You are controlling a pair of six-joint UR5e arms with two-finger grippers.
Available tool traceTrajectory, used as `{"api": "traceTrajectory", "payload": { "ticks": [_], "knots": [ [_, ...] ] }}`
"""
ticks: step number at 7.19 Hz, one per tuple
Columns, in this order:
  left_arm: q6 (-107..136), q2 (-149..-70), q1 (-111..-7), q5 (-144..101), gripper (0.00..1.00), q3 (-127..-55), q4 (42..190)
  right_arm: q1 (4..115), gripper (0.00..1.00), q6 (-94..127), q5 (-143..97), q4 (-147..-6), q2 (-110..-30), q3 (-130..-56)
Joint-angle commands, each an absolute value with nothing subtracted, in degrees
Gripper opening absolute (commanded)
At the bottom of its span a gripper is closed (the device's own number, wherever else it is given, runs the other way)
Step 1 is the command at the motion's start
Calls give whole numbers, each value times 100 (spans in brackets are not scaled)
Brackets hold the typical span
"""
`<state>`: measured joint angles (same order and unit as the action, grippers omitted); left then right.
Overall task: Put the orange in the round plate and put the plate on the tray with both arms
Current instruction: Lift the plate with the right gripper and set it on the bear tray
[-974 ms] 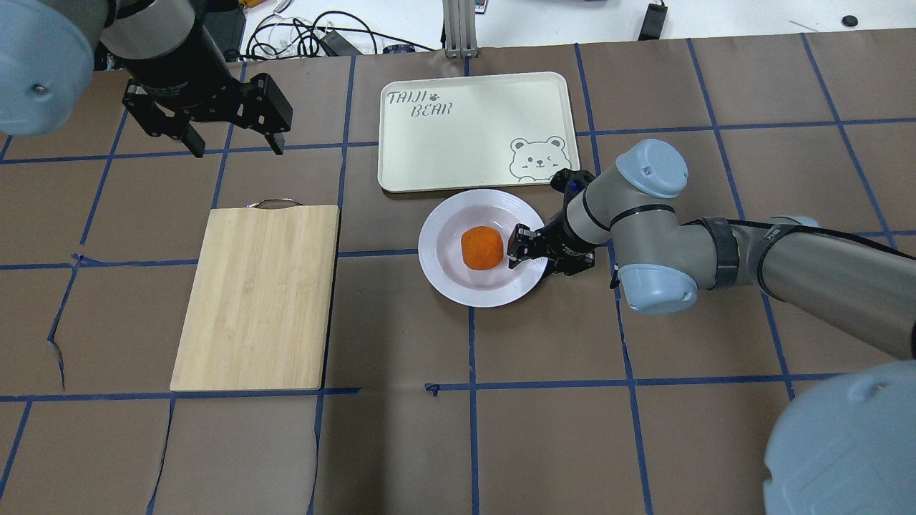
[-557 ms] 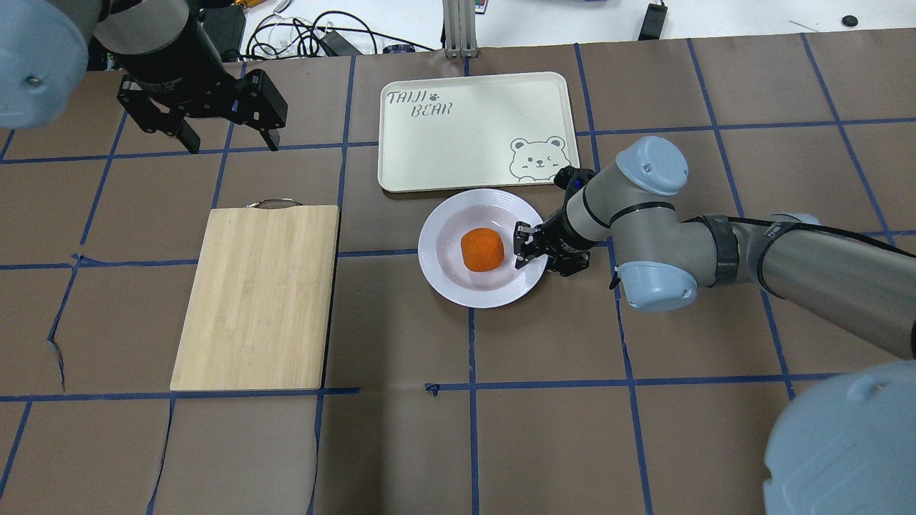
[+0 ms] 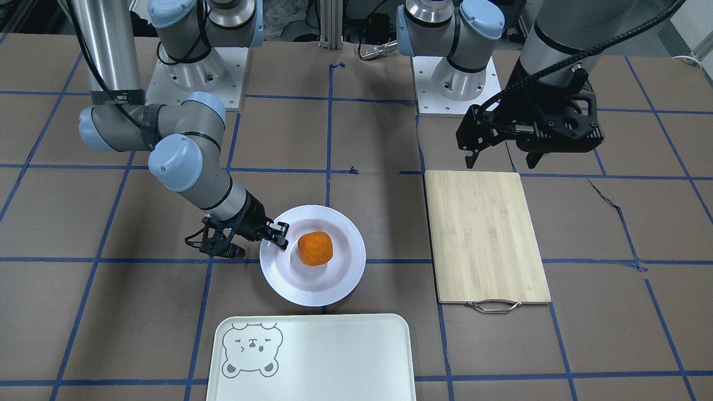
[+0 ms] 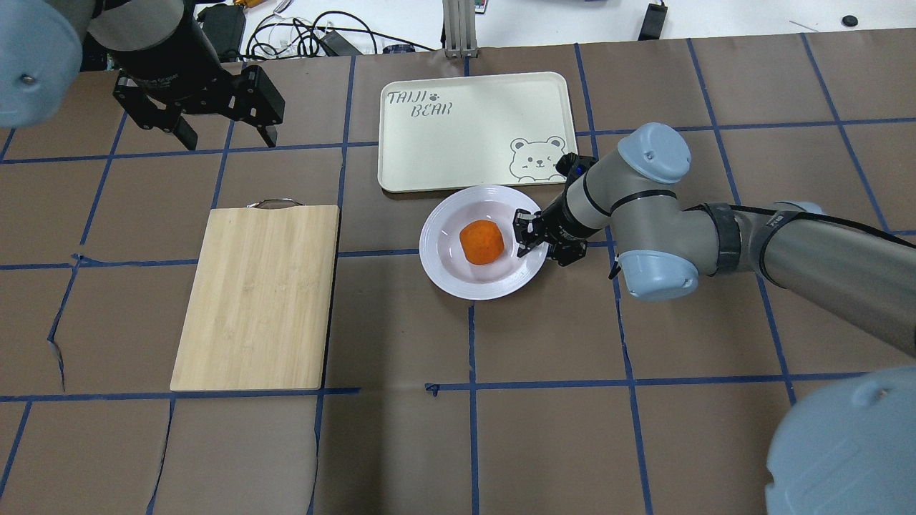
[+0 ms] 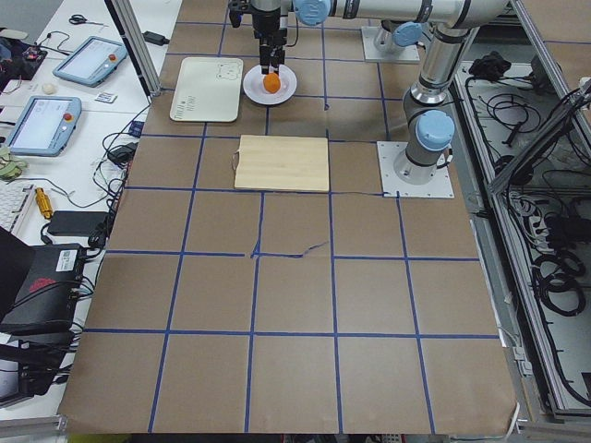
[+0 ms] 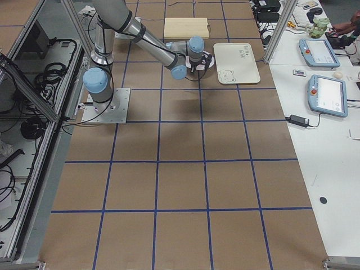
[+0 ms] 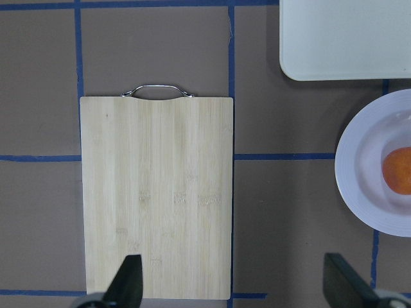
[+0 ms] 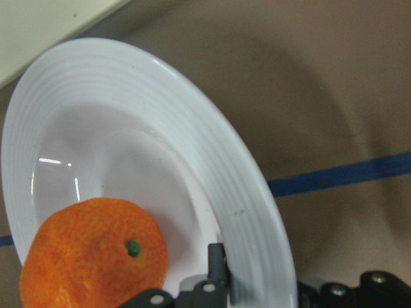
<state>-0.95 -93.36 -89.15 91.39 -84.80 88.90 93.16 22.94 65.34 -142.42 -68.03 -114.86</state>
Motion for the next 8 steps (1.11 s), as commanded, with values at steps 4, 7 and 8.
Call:
{"api": "traceTrajectory", "payload": {
  "ticks": [4, 7, 8],
  "knots": [
    [-105, -9316, -8921, 9141, 100, -8481, 8877, 9255, 2, 2742, 6460, -13984, -6803, -10795],
    [-105, -9316, -8921, 9141, 100, -8481, 8877, 9220, 2, 2742, 6205, -13957, -6358, -9796],
    [-105, -9316, -8921, 9141, 100, -8481, 8877, 9220, 2, 2742, 6170, -13974, -5806, -9243]
  ]
}}
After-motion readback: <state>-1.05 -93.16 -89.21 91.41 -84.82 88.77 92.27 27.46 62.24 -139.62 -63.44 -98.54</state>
